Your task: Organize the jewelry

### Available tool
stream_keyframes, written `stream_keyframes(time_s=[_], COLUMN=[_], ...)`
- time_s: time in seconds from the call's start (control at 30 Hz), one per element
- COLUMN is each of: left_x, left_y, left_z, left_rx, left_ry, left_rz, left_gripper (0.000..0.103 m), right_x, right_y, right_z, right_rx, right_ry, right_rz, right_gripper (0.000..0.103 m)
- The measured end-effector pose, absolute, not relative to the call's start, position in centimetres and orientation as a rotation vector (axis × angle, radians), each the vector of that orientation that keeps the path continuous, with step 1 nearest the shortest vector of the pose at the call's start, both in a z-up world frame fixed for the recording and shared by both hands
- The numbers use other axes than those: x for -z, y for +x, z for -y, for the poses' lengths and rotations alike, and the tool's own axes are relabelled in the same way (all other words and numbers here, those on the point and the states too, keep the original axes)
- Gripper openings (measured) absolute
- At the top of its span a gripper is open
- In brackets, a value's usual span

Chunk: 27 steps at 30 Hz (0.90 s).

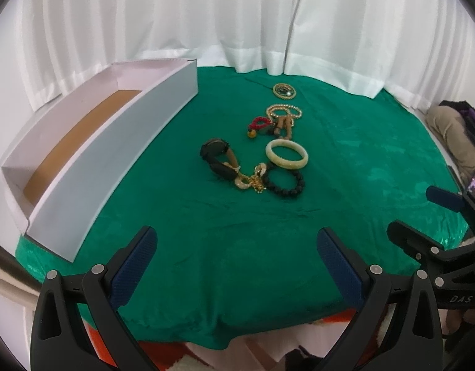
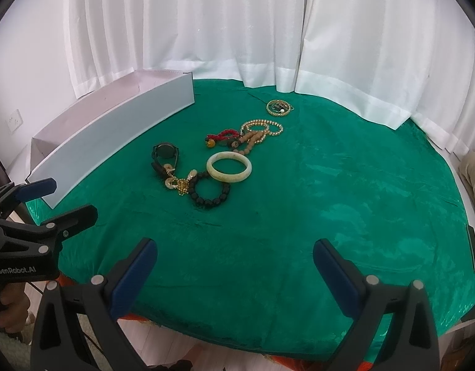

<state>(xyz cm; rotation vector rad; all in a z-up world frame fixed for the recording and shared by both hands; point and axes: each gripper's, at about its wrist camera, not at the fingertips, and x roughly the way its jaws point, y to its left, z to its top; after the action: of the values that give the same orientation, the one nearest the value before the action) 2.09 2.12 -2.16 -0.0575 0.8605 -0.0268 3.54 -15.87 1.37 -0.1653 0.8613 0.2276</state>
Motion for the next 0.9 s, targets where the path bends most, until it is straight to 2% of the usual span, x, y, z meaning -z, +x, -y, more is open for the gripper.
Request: stream_keyframes(time_s=[0.5,0.8,0.87,0.9], left_x=[2.0,3.3,3.4,3.4], left_y=[2.1,2.1,2.1,2.1], left_z=[-3.3,-5.9,-6.4,-6.7], left_rx=[0.005,-0.041,-0.051,-0.056], left_ry=[-0.082,-0.136,-0.144,-0.148], left_rz=[-0.857,-0.881,-0.881,-0.880], left_gripper=[0.103,0.103,0.103,0.103], right_x=[-1.1,2.9,4.1,4.7], right_y=[4.4,11.5,13.5,14.3], right_z=[16.0,11.8,9.6,8.8], right_rx=[-0.282,-0.572,-0.672,-0.706], right_ry=[-0.147,-0.144,-0.168,-0.180], right_rz=[-0.851,-0.977,-0.994,-1.002], right_gripper=[0.103,0.102,0.085,0.072])
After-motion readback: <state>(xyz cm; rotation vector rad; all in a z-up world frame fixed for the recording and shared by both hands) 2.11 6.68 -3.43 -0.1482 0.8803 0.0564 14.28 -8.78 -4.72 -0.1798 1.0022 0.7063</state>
